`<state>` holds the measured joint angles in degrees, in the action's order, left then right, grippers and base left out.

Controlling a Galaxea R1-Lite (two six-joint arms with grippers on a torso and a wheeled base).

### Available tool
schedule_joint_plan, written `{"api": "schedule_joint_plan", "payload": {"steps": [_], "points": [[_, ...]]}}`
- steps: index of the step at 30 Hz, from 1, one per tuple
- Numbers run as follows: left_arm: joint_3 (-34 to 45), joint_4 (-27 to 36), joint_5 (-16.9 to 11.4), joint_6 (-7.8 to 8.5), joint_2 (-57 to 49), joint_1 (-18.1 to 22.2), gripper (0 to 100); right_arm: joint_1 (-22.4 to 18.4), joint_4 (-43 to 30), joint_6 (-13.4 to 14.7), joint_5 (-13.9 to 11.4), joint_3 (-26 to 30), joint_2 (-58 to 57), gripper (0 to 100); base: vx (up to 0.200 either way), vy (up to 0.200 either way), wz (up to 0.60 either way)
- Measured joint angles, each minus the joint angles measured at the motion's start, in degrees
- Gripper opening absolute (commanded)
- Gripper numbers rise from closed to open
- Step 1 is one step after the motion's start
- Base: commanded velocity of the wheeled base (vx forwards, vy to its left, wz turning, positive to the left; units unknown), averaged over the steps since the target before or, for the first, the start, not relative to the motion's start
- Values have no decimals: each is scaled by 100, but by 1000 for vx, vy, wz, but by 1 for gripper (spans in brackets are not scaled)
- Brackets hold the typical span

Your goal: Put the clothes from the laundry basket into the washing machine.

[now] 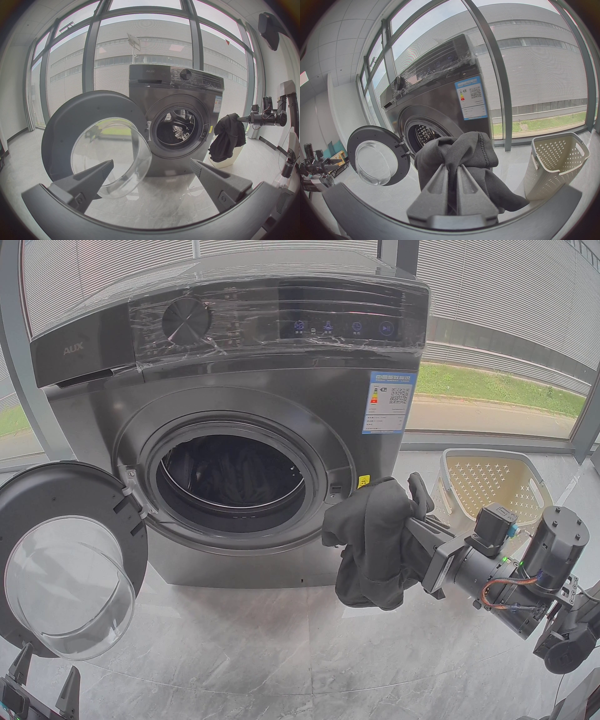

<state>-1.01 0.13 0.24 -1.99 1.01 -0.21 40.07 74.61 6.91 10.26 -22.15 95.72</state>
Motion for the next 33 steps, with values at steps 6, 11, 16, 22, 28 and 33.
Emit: {"api": "schedule_joint_plan", "payload": {"steps": [6,11,16,22,28,33], "points": [[0,0,0,-1,0,5,100,4,-2,4,2,-1,0,0,0,200,0],[0,-4,7,-11,0,0,100,35,-5,15,5,2,0,0,0,40,0],[0,-2,7,-6,2,0,100,66,-5,26,0,60,-2,0,0,0,0],[0,-13,16,49,2,7,100,144,-33,17,-26,193,-49,0,0,0,0],[0,-11,16,163,2,13,100,188,26,61,-369,377,-51,0,0,0,0],[0,-13,18,167,2,21,100,345,94,215,-661,642,-49,0,0,0,0]]}}
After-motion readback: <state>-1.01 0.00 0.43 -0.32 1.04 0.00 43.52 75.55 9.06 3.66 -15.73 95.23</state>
